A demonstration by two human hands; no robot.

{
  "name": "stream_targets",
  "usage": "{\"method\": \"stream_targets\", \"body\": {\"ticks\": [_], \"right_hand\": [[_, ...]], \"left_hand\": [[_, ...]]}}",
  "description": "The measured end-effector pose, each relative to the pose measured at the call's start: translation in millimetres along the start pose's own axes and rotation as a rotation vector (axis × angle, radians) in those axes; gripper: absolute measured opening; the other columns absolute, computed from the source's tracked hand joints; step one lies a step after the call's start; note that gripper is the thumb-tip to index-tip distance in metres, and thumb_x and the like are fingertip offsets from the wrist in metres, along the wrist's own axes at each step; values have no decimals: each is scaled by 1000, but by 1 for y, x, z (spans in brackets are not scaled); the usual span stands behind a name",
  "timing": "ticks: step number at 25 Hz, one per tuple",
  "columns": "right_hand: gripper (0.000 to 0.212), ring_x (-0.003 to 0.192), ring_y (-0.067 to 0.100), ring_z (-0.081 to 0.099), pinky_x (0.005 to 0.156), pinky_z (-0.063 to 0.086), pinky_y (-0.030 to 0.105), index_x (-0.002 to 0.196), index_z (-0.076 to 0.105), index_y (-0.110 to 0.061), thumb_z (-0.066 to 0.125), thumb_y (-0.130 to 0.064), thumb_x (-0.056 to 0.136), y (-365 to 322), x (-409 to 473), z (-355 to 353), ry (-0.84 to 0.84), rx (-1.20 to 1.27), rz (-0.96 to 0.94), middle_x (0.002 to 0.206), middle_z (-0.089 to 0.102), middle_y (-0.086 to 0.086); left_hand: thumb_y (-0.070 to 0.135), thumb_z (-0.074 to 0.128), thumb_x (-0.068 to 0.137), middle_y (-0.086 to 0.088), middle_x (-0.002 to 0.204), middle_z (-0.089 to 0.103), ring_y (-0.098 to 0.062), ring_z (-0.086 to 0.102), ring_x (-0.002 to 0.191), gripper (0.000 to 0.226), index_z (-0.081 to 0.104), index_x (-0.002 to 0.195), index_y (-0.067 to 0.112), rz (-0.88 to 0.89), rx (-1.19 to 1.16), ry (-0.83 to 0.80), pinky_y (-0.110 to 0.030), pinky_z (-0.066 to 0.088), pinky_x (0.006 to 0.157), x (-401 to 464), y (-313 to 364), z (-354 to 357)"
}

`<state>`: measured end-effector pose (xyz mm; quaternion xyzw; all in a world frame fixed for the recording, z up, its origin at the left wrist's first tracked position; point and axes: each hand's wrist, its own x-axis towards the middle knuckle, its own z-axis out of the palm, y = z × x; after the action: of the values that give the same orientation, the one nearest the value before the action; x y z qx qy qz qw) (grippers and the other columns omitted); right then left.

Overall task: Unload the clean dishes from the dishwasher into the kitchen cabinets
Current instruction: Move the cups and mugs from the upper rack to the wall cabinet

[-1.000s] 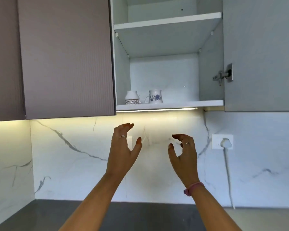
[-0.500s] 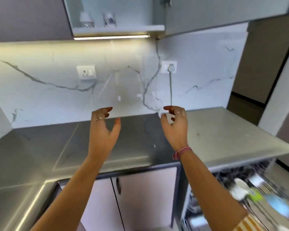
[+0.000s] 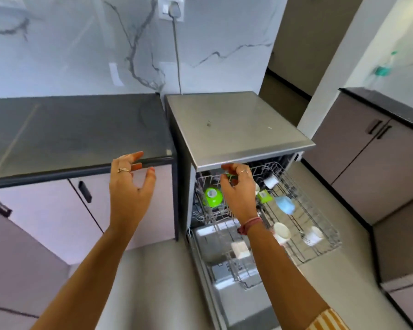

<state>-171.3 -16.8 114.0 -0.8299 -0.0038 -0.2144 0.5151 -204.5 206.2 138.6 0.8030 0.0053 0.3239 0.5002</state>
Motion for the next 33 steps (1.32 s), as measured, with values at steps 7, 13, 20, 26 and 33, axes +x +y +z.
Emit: {"method": "stream_targets", "body": {"ticks": [7,13,20,26,33], "right_hand": [[18,92,16,59,81,51,28,99,60,-22,59,-7,88,99,-39,-124,-189,-45,104,99,57,-4],[20,97,15,61,77,45,14,104,65,-15,59,-9,86,160,-42,-180,-200,-95,266,107,65,7],[22,93,17,63,77,49,22,105,67,-10,59,-9,85,199,-38,-187,-172,-127,407,103,67,6],[20,95,20,61,85,53,34,106,64,-11,59,-13,86,228,-50,-170,-198,-168,548,104,64,4],[27,104,18,57,80,45,24,114,61,-10,59,-8,87,262,-54,-182,-168,-146,747,114,63,5]], "left_hand": [[7,63,88,-3,119,53,-8,56,98,33,52,119,14,-171,-57,-20,-6,43,78,-125,51,120],[8,63,88,1,113,49,-13,54,98,34,54,120,9,-321,20,-77,2,41,69,-190,65,156],[4,60,89,-14,119,53,-8,56,86,31,54,119,5,-346,37,-185,-1,45,66,-179,54,197],[8,60,89,-14,118,57,-19,63,93,32,53,120,10,-396,-16,-275,-32,55,79,-172,33,234],[11,60,88,-10,118,56,-21,62,88,32,55,120,15,-489,22,-438,-33,55,76,-181,15,271]]}}
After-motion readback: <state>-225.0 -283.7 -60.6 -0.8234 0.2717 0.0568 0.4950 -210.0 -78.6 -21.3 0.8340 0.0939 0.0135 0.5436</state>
